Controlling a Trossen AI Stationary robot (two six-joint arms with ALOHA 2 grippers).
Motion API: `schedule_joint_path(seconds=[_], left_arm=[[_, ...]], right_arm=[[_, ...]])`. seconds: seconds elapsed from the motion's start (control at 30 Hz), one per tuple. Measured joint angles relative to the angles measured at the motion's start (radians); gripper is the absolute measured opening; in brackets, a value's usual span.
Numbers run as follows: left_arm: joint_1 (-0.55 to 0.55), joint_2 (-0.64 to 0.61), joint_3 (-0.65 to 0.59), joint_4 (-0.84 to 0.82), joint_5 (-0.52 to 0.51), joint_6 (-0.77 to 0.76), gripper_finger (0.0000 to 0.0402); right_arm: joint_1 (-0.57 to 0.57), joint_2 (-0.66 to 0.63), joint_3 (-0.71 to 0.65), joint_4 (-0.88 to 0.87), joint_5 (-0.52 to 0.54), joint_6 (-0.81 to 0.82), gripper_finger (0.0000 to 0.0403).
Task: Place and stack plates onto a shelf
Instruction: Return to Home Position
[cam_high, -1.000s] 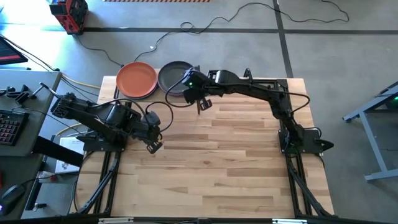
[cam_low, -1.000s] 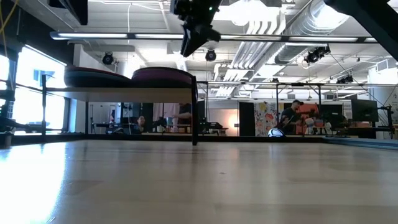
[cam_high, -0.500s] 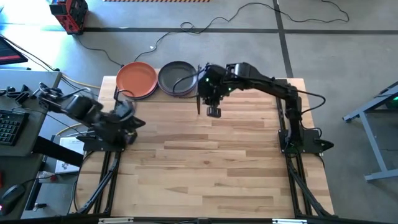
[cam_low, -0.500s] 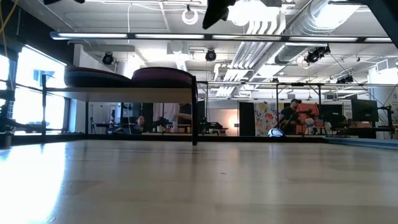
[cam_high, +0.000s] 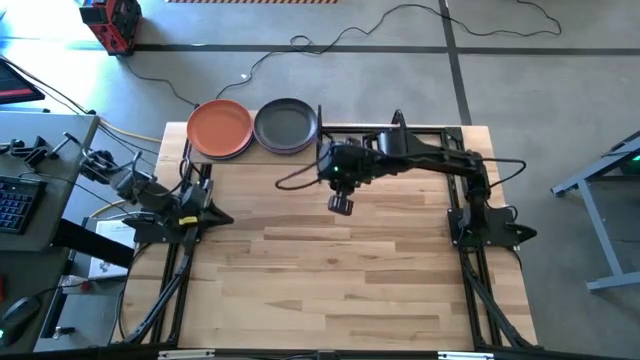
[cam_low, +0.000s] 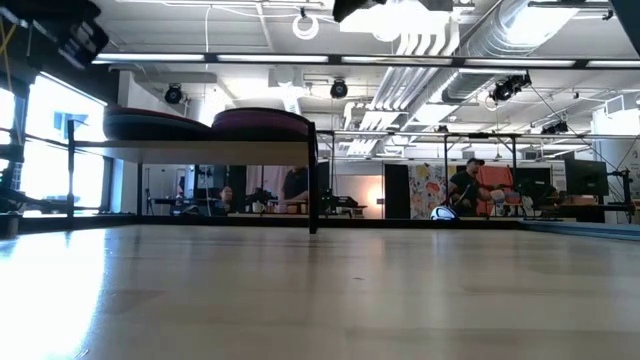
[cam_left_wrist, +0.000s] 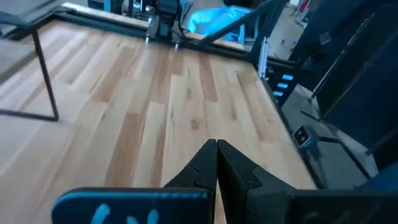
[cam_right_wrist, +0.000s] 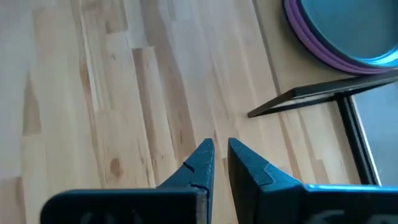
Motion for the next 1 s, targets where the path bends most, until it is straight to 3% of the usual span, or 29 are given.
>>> schedule_joint_path(seconds=[0.27, 0.4, 0.67, 0.8, 1.0], left_arm=[[0.0, -0.203, -0.237, 0.186, 0.126, 0.122, 0.0], [0.0, -0.285, -0.34, 0.246, 0.142, 0.127, 0.0], [0.001, -0.28, -0.455, 0.395, 0.272, 0.156, 0.0], [0.0, -0.284, -0.455, 0.408, 0.276, 0.202, 0.0], [0.002, -0.282, -0.455, 0.379, 0.189, 0.15, 0.0]], right_arm=[[0.074, -0.021, 0.002, 0.002, 0.04, 0.163, 0.0024], [0.086, -0.032, 0.002, 0.015, 0.042, 0.213, 0.0024], [0.079, -0.048, 0.003, -0.023, 0.022, 0.094, 0.0024], [0.068, -0.067, 0.003, -0.127, 0.023, 0.245, 0.0024], [0.103, -0.187, 0.0, -0.134, 0.29, 0.267, 0.0024]])
